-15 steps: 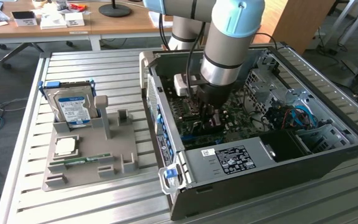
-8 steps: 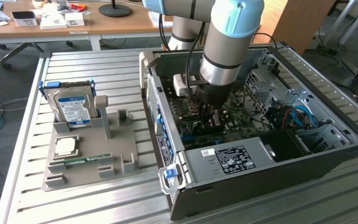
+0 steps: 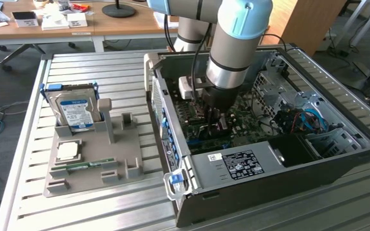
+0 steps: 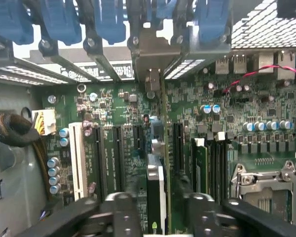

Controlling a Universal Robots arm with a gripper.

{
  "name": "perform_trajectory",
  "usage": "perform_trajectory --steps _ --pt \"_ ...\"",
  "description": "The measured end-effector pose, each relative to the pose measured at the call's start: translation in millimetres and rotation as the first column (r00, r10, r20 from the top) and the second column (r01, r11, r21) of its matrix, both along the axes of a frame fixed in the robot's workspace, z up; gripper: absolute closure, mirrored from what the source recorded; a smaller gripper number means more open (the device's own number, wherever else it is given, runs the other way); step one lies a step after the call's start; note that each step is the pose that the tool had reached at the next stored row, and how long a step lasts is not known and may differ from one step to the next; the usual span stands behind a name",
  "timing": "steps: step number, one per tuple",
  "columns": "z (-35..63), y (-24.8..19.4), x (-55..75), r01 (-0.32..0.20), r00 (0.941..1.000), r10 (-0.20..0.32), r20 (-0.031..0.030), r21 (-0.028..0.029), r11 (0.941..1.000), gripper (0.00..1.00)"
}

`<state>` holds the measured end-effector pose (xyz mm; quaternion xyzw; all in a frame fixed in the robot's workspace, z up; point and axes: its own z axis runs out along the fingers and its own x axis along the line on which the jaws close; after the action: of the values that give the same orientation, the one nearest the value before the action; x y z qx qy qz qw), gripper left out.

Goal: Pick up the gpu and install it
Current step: 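Insert the gpu into the slot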

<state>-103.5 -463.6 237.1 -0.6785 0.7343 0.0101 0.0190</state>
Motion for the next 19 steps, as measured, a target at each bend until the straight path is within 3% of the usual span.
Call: perform_trajectory --steps 1,7,19 --pt "0.0 0.0 0.0 0.0 1.0 0.0 0.0 0.0 1.0 0.54" --pt "1.1 -0.1 -0.1 0.0 1.0 0.0 -0.0003 -0.0005 1.0 0.54" --pt "20.2 0.2 0.0 0.0 1.0 0.0 -0.0001 -0.0002 1.0 0.54"
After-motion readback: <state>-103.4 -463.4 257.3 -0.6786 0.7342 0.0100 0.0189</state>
